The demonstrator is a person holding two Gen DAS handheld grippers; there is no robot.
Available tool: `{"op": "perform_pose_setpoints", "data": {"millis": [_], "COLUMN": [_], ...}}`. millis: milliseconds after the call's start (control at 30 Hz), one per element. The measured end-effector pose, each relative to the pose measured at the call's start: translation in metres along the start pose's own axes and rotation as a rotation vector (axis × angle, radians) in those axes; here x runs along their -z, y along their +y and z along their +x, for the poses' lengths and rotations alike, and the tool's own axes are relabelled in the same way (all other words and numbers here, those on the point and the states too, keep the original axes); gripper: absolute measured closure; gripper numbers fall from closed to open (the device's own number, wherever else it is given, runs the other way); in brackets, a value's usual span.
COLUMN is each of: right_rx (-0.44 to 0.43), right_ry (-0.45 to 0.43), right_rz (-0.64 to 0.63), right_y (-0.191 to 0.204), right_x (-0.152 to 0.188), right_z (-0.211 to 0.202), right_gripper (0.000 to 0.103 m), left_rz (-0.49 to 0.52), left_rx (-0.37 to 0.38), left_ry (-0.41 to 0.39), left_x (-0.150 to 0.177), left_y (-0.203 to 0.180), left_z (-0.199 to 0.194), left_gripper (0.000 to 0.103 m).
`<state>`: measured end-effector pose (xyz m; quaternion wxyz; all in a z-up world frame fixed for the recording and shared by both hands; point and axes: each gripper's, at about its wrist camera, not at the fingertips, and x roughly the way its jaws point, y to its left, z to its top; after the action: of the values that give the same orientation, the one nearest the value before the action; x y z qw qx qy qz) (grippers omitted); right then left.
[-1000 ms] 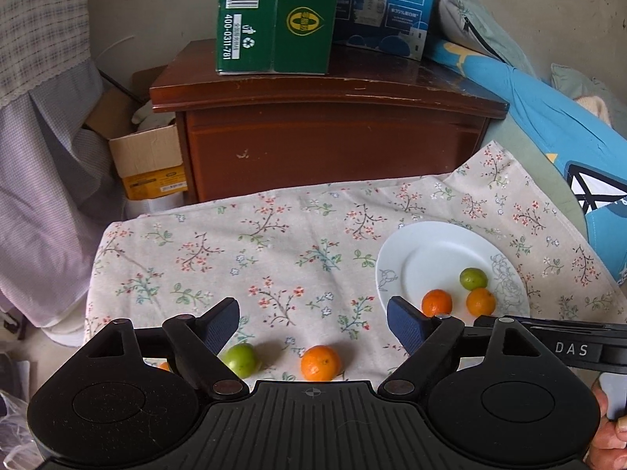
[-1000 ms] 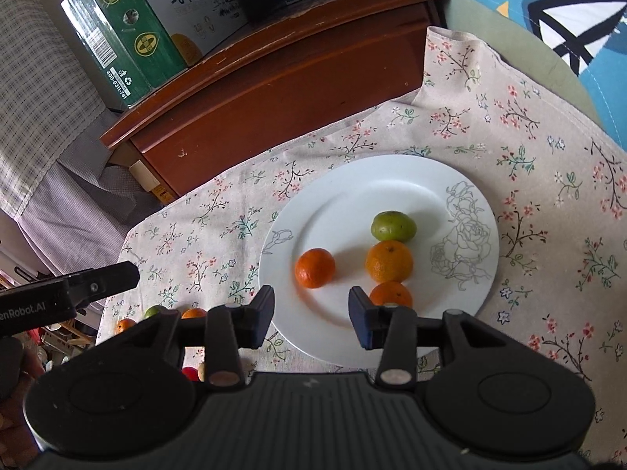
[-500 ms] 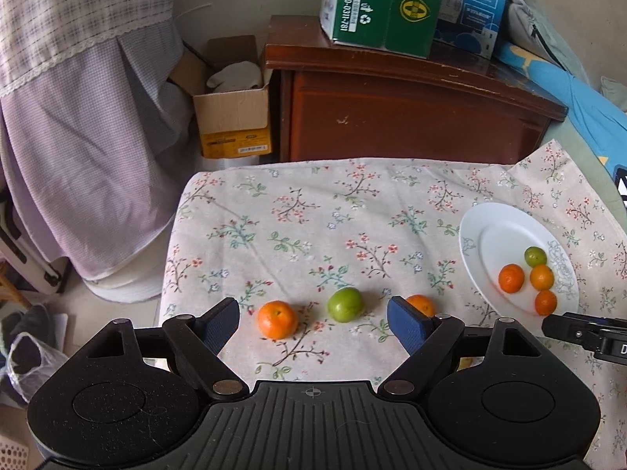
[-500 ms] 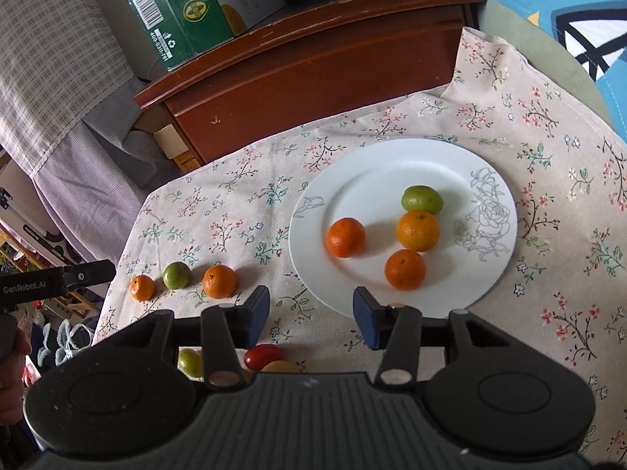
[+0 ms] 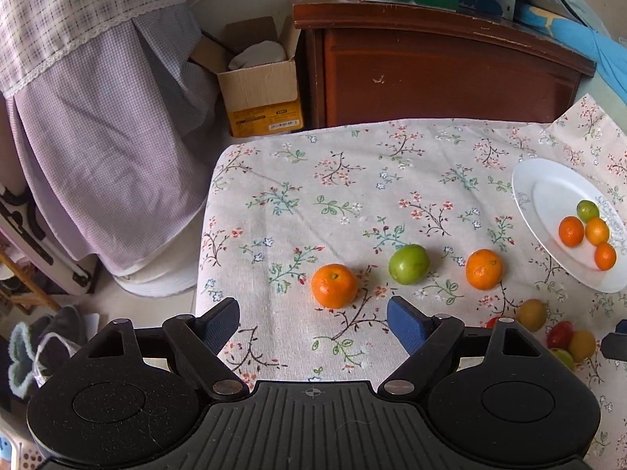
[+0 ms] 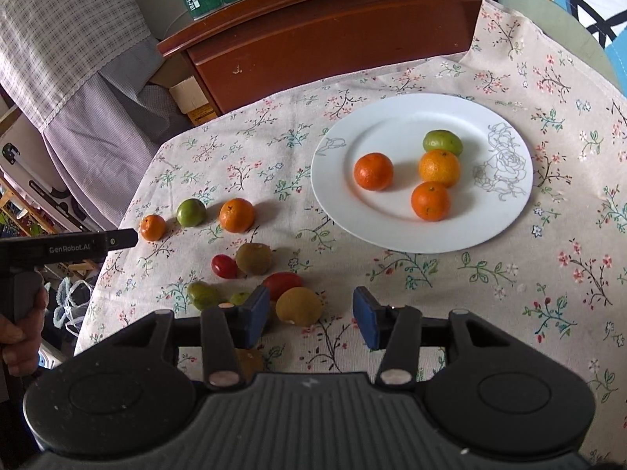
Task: Organize fruits
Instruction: 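Withdraw both grippers from the plate back toward the remaining fruit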
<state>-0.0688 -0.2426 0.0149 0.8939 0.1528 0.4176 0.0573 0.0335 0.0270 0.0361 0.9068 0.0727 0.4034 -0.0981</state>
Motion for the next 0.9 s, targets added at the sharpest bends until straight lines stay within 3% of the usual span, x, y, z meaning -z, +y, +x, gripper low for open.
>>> {"op": "perform_pose_setpoints", "data": {"millis": [200,733,833,900], "right_rx": [0.013,0.006,-0.003,-0.021], "right_ry": [0.005,0.019,0.015,0.017], "right_rz": [-0.035,-0.028,-0.021,-0.015], "right_y": [0.004,0.003,0.002,0.002], "right_x": [0.006,0.007,0.007,0.007], "right_z": [0.007,0.023,0.024,0.024], "right_gripper": [0.055,0.057,0.059,0.067], "left_rz": [0.045,-0.027,-0.034,-0.036], "left_rx": [0.003,0.048,0.06,0.068], "left_ry": [-0.025,-0.001,0.009,0.014], "left_x": [0.003,-0.001,-0.001,-0.001], "left_y": [-0.002,0.0,-0.001,-0.002], "left_z": [0.012,0.041,0.046,0.048], "left_gripper": [0.02,0.022,0.032,0.036]}}
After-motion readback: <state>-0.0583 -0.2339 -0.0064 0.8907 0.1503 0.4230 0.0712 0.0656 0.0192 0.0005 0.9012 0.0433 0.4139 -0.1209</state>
